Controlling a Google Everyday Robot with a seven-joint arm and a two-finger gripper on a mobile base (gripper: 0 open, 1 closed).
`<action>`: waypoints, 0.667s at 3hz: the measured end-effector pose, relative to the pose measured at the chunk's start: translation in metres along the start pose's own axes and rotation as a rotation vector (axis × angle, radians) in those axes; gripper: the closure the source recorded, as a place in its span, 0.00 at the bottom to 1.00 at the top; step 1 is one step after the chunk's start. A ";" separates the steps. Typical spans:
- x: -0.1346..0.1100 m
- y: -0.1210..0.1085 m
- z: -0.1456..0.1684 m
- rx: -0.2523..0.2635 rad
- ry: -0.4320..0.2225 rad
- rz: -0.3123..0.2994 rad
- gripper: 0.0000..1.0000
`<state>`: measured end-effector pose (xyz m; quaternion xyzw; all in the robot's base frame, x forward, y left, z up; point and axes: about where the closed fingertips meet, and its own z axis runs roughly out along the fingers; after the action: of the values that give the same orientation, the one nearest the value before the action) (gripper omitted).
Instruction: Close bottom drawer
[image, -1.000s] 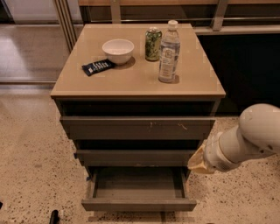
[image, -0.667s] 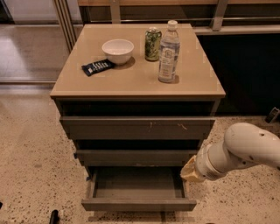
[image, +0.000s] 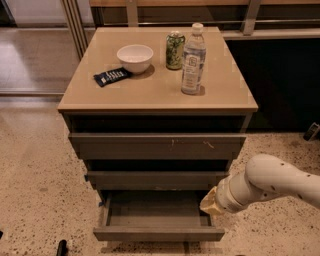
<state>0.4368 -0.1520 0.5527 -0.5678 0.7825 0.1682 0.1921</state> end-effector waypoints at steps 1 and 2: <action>0.009 0.005 0.025 -0.010 0.014 -0.039 1.00; 0.027 0.004 0.066 0.007 0.012 -0.086 1.00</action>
Offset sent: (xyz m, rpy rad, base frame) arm 0.0015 0.0158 -0.1233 -0.0333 -0.1039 0.1001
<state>0.4328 -0.1411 0.4819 -0.6014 0.7591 0.1537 0.1962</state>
